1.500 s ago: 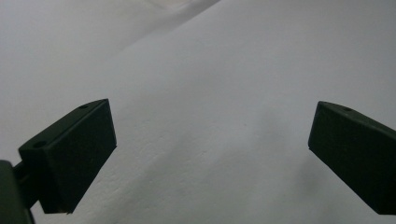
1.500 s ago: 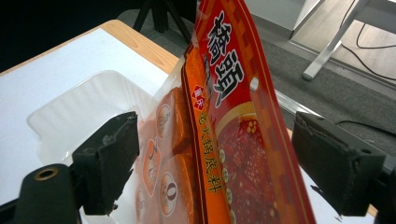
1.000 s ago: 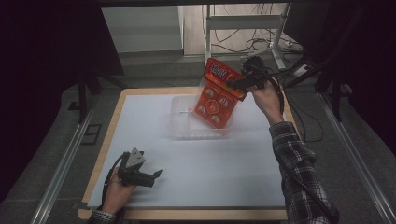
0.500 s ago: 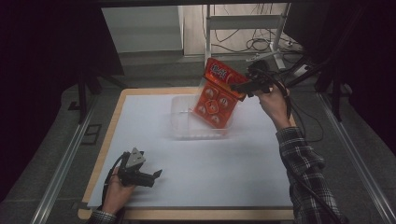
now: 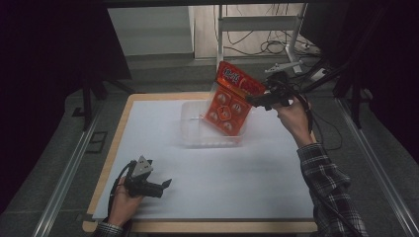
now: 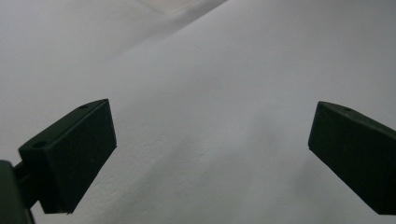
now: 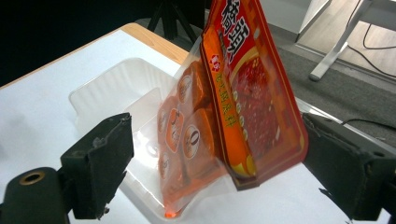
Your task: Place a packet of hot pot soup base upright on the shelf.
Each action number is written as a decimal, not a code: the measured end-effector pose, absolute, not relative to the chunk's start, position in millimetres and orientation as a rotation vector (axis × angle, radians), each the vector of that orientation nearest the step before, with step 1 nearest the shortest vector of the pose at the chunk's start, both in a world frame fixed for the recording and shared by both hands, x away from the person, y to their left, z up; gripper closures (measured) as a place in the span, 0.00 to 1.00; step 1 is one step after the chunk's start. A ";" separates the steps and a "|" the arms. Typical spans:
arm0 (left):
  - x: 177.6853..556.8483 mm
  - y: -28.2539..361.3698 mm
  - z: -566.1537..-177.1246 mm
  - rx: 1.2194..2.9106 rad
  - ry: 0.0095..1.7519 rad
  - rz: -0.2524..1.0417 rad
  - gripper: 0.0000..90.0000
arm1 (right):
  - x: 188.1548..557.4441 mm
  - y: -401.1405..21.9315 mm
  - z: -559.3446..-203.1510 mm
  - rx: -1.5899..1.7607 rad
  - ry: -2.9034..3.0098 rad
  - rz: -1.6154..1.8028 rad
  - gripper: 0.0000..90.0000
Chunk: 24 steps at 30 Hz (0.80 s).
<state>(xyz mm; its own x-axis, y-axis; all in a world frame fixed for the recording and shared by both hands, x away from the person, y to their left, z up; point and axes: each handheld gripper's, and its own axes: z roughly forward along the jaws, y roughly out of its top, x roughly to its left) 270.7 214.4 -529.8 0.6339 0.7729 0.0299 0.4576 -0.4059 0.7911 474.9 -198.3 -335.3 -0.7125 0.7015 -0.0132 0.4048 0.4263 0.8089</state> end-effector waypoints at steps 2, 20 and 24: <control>270.5 214.8 -529.3 2.060 0.957 0.503 0.01 | 472.0 -200.4 -336.5 0.956 2.335 1.187 0.12; 269.6 215.8 -528.2 2.042 0.942 0.505 0.00 | 448.6 -212.2 -346.2 0.956 2.304 1.177 0.07; 269.5 215.4 -528.3 2.044 0.942 0.507 0.00 | 441.9 -214.5 -344.6 0.958 2.274 1.182 0.06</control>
